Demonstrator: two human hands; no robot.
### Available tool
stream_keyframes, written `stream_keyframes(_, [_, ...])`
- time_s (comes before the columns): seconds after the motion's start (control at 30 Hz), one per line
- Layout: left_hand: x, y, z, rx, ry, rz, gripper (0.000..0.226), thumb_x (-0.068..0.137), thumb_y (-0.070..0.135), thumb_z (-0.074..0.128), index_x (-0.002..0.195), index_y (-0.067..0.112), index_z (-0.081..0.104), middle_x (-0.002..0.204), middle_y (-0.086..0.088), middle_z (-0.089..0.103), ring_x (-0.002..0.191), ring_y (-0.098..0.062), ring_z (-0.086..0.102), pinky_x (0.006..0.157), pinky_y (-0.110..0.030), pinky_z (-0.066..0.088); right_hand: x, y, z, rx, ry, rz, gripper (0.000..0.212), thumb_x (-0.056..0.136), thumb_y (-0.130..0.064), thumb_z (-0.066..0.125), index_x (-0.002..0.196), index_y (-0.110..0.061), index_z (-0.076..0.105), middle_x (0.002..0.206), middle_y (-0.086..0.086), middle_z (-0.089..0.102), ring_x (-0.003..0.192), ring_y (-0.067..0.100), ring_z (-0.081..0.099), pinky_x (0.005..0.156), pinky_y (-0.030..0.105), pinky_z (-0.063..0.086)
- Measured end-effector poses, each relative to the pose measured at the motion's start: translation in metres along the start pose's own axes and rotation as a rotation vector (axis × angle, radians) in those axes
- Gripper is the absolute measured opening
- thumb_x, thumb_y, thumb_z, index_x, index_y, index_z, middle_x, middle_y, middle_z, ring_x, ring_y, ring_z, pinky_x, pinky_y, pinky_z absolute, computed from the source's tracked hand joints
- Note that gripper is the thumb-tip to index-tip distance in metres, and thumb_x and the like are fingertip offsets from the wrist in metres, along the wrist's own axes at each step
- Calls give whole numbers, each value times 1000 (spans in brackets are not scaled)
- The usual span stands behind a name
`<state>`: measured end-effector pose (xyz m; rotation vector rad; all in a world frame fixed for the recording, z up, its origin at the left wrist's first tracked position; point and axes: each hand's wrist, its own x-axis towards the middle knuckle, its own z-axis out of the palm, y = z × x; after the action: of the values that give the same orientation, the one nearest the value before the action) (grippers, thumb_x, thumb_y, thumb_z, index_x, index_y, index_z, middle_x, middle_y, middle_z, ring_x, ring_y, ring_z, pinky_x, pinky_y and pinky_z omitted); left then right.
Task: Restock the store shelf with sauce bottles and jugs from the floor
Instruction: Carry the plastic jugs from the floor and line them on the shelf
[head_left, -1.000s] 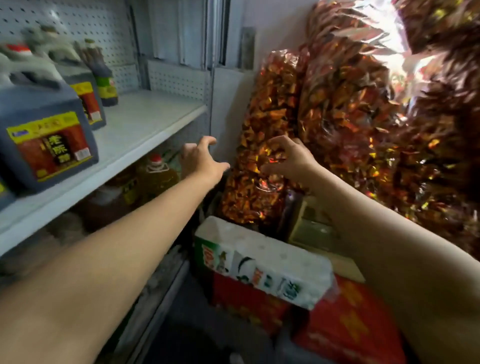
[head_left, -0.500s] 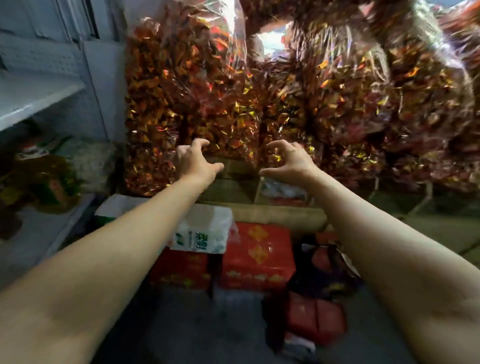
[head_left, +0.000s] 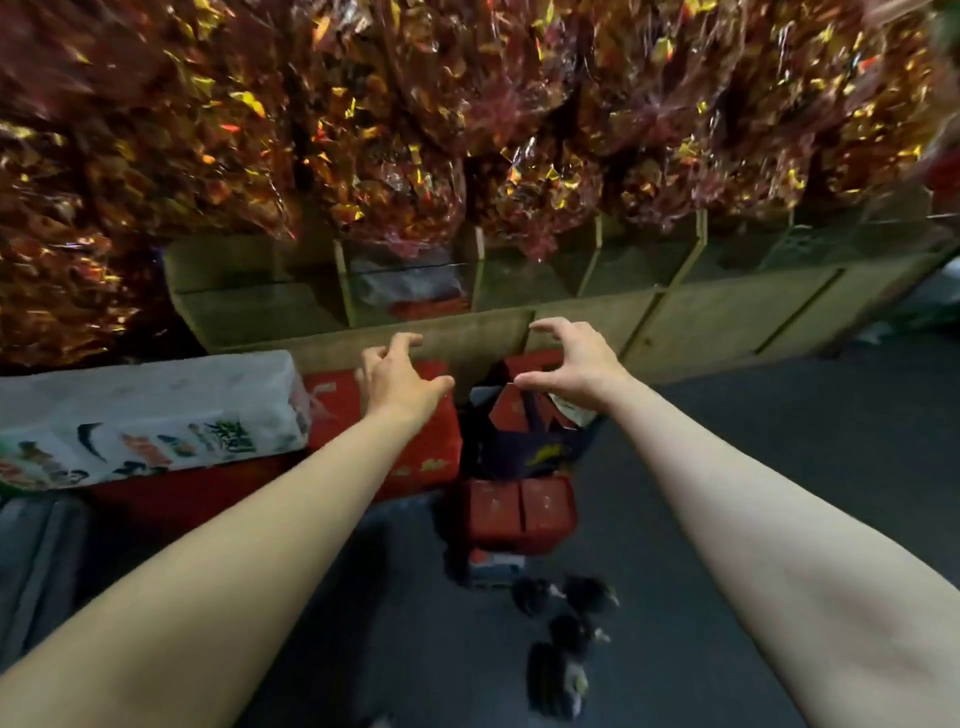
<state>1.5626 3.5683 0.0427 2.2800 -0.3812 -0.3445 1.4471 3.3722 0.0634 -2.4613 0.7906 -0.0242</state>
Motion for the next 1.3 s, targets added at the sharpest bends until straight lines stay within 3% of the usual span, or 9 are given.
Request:
stream_keyframes(0.33, [42,-50,124,69,-281,19,54,82,38,78,130,36,52,138,-9,41,133,-32,39,106,-40,38,12,125,99,84,-70,311,81,74,-49,85,142,-25,49,137,13,51,131,33,47,102,39,43])
stream_keyframes(0.43, [38,-93,167,66,-369,-41,55,78,42,81,125,38,53,131,-8,45,126,-32,49,106,-43,43,4,162,155,153,-147,424,77,75,-47,85,140,-26,49,138,11,50,129,30,48,102,39,44])
stream_keyframes(0.53, [32,-138,205,114,-460,-107,57,81,39,79,130,27,55,133,-9,49,127,-30,46,103,-35,38,-12,195,217,250,-205,516,84,76,-44,86,146,-21,46,144,13,46,133,30,46,109,36,41])
stream_keyframes(0.63, [30,-187,252,131,-514,-174,58,83,39,78,133,24,53,136,-9,49,128,-28,46,98,-32,37,-23,233,281,293,-223,570,80,77,-38,86,145,-20,47,138,13,51,131,30,48,101,27,38])
stream_keyframes(0.87, [22,-314,381,87,-585,-296,66,78,44,80,136,28,52,142,-4,51,130,-23,50,100,-34,42,-35,332,431,385,-303,651,75,79,-31,85,142,-16,48,139,7,52,132,23,49,101,25,38])
stream_keyframes(1.07, [31,-422,492,21,-587,-329,68,83,36,78,144,25,48,145,-4,51,132,-22,48,98,-25,35,-22,405,565,563,-279,695,100,80,-33,86,157,-12,27,155,0,42,144,18,39,105,21,33])
stream_keyframes(1.17, [44,-459,530,2,-561,-295,69,85,36,76,147,24,46,149,-3,49,135,-22,46,101,-22,33,-9,430,615,631,-268,686,121,72,-44,89,162,-16,13,162,1,33,148,21,36,117,37,38])
stream_keyframes(1.23, [50,-478,547,-29,-583,-266,71,82,43,77,144,31,47,144,-3,53,131,-23,51,105,-25,37,-1,441,634,661,-259,689,128,72,-42,90,163,-19,3,165,2,28,149,22,33,118,44,38])
stream_keyframes(1.3, [51,-495,558,-92,-581,-248,73,67,61,75,133,49,48,139,0,57,127,-20,55,109,-37,43,5,450,649,709,-230,672,130,72,-37,91,163,-22,-1,166,1,25,151,22,29,120,45,36])
